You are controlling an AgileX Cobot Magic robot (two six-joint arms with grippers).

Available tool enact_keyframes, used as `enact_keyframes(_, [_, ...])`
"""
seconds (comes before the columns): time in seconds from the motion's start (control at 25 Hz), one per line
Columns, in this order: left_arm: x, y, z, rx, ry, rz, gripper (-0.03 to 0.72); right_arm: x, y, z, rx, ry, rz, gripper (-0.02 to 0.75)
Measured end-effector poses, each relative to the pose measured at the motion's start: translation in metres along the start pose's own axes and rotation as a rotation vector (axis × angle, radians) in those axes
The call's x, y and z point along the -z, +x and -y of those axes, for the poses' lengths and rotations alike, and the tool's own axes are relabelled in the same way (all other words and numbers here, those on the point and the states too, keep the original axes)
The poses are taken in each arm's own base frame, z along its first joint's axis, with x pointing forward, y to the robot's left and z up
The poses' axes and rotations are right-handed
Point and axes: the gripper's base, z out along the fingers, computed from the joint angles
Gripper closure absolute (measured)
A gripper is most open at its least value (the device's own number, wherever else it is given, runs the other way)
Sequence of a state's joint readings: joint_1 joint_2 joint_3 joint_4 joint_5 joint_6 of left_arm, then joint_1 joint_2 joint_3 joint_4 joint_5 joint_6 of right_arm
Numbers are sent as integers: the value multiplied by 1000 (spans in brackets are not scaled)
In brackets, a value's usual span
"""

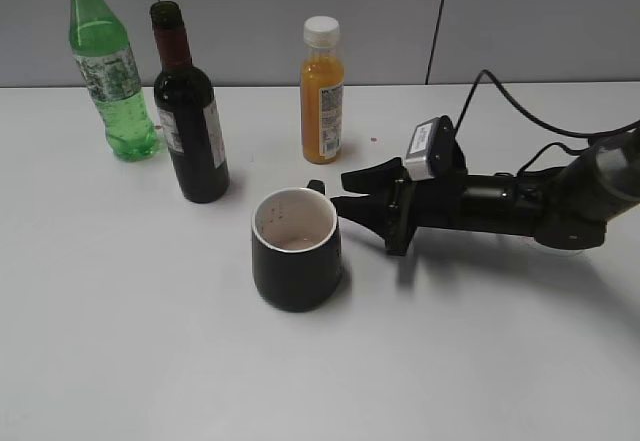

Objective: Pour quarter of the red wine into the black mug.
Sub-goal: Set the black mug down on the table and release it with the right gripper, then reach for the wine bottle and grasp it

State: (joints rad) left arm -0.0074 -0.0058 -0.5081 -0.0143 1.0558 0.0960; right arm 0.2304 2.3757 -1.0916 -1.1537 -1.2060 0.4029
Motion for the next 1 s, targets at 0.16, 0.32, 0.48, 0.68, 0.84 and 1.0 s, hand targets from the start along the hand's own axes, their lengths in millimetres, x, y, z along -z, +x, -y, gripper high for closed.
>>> enact_keyframes(0.16, [0, 0, 0, 0, 0, 0, 99, 31, 3, 12, -32, 74, -10, 382])
enact_keyframes(0.32, [0, 0, 0, 0, 0, 0, 99, 58, -4, 21, -26, 128, -7, 382])
enact_keyframes(0.48, [0, 0, 0, 0, 0, 0, 99, 73, -6, 33, -53, 223, 25, 380])
enact_keyframes(0.68, [0, 0, 0, 0, 0, 0, 99, 92, -13, 64, -104, 563, 147, 300])
enact_keyframes(0.84, [0, 0, 0, 0, 0, 0, 99, 109, -21, 81, -38, 806, 187, 180])
enact_keyframes(1.0, [0, 0, 0, 0, 0, 0, 99, 131, -41, 95, -5, 1059, 216, 141])
